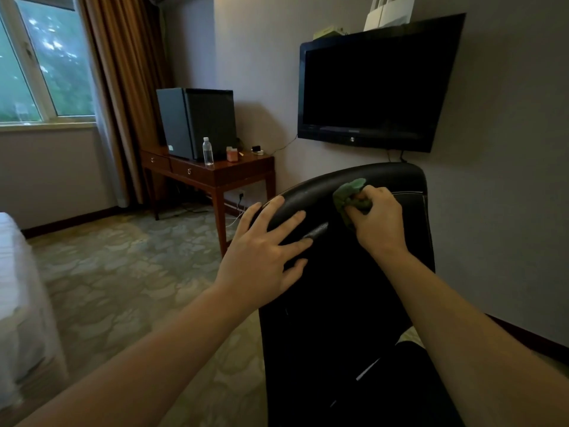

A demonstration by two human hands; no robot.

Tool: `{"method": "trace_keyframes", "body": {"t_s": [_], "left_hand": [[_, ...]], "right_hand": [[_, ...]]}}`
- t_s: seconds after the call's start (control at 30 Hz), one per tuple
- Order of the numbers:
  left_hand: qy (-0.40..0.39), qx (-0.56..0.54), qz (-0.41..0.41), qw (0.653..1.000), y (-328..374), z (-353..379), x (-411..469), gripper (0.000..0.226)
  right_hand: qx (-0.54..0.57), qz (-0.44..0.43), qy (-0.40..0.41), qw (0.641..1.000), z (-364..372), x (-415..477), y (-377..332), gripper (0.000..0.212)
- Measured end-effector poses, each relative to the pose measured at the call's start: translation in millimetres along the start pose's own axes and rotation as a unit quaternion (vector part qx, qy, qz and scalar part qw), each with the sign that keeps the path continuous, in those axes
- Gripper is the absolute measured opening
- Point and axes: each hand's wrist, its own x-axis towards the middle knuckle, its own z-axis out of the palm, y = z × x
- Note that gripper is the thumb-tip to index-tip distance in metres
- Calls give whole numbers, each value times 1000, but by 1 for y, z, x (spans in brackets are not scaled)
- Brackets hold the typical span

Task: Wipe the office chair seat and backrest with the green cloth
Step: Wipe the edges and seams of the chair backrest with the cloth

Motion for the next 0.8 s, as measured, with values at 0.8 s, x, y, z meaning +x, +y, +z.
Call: {"method": "trace_keyframes", "body": {"t_s": [0.8], "left_hand": [[-10, 4, -15, 1000, -1, 41, 29, 44]], "right_hand": [[4, 10, 57, 998, 10, 25, 40, 10]]}}
